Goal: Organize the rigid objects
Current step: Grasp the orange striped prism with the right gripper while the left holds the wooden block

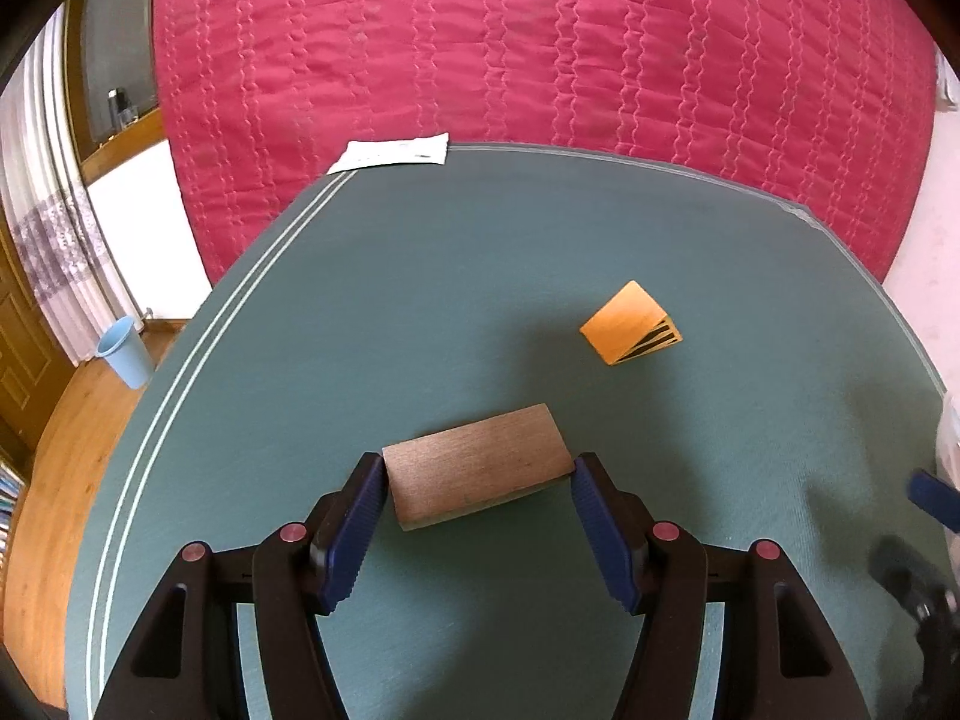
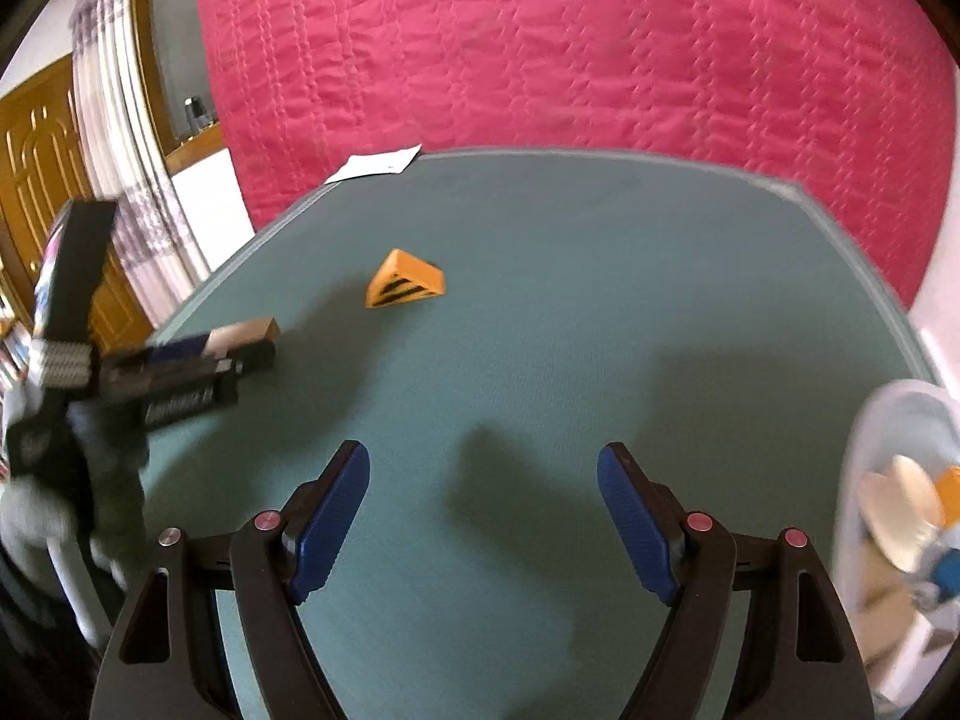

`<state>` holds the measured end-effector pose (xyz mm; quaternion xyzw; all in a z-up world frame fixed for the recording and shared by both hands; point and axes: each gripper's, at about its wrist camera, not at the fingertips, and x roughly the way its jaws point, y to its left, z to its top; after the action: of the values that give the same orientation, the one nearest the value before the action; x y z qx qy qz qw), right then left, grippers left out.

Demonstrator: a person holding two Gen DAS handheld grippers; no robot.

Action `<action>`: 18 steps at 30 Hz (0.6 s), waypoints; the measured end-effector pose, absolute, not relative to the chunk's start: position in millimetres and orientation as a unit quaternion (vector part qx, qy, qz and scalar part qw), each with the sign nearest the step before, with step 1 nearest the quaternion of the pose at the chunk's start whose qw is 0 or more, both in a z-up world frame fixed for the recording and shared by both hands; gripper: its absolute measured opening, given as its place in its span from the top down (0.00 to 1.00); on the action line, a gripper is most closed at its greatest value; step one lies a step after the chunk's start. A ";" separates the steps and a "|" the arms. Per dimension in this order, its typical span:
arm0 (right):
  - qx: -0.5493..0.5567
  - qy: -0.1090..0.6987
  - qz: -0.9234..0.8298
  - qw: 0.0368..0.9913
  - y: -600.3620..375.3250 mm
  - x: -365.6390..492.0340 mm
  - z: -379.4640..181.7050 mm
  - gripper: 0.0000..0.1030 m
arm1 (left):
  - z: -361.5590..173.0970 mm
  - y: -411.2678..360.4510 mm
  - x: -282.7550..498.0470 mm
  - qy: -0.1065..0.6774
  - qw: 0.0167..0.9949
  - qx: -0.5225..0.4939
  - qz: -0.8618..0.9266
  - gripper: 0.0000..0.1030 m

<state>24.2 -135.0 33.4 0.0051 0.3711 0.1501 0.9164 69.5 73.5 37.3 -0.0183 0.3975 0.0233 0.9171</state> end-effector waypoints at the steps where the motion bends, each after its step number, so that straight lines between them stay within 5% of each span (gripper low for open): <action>1: 0.011 0.376 0.152 0.914 -130.8 30.6 32.8 0.23 | 37.9 75.8 67.3 0.396 0.918 -0.020 0.024 0.35; 18: 0.054 0.432 0.170 0.884 -41.3 146.4 15.0 0.23 | 42.5 107.6 42.0 0.377 0.925 -0.045 0.027 0.35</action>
<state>146.4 -41.3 15.0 0.0541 0.4321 0.1701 0.8840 42.0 107.6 42.5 -0.0452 0.3775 0.0275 0.9245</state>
